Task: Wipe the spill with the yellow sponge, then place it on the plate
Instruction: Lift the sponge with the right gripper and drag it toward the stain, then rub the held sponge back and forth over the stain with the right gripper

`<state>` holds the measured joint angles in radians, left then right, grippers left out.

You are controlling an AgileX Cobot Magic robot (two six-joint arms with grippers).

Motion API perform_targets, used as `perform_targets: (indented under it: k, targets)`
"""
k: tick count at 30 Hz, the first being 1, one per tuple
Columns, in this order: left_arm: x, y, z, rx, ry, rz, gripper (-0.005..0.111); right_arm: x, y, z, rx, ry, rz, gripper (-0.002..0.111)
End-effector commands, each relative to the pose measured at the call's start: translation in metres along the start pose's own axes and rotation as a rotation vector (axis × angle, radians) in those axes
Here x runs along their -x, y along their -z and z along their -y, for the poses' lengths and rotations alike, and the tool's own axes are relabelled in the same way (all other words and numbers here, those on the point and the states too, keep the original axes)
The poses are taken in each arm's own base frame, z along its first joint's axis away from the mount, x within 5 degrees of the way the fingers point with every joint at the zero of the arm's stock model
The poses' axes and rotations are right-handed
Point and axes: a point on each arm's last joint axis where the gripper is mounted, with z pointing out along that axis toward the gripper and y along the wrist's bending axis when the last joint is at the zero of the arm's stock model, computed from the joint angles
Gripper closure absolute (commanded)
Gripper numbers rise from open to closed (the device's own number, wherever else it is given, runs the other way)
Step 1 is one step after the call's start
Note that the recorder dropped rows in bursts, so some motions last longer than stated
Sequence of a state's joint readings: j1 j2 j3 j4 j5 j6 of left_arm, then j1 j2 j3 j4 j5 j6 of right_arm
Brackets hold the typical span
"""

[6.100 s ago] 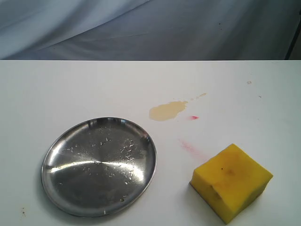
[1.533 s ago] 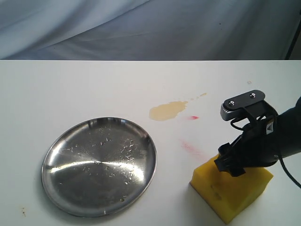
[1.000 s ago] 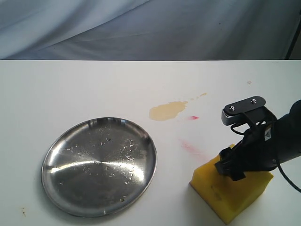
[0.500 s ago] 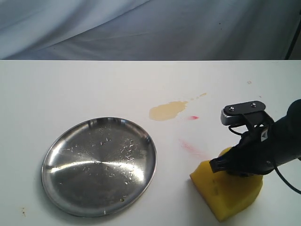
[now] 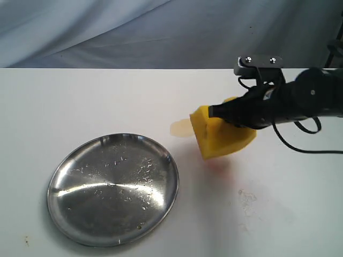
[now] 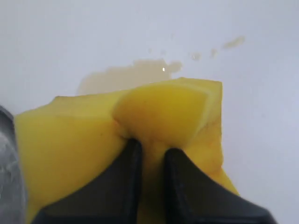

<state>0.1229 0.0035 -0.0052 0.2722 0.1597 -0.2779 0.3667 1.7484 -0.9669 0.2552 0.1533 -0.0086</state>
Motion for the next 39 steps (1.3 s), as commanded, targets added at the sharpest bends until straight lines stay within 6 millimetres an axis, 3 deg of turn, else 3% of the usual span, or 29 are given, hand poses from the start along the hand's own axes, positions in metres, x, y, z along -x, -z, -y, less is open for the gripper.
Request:
perform_targets:
  k: [1, 6, 11, 19, 26, 33, 39]
  targets:
    - [-0.001, 0.0, 0.0, -0.005, 0.0, -0.001, 0.107, 0.033, -0.024, 0.008, -0.014, -0.063, 0.066, 0.108]
    - [-0.001, 0.0, 0.0, -0.005, 0.0, -0.001, 0.107, 0.054, -0.046, 0.042, -0.063, -0.208, 0.103, 0.108]
    - [-0.001, 0.0, 0.0, -0.005, 0.0, -0.001, 0.107, 0.063, -0.062, 0.078, -0.119, -0.266, 0.114, 0.108]
    - [-0.001, 0.0, 0.0, -0.005, 0.002, -0.001, 0.107, 0.061, -0.093, 0.103, -0.155, -0.29, 0.051, 0.108]
    - [-0.001, 0.0, 0.0, -0.005, 0.0, -0.001, 0.107, 0.069, -0.12, 0.094, -0.128, -0.28, -0.075, 0.108]
    - [-0.001, 0.0, 0.0, -0.005, 0.0, -0.001, 0.107, 0.076, -0.13, 0.054, -0.071, -0.205, -0.131, 0.108]
    - [-0.001, 0.0, 0.0, -0.005, 0.004, -0.001, 0.107, 0.069, -0.134, 0.022, -0.032, -0.153, -0.154, 0.108]
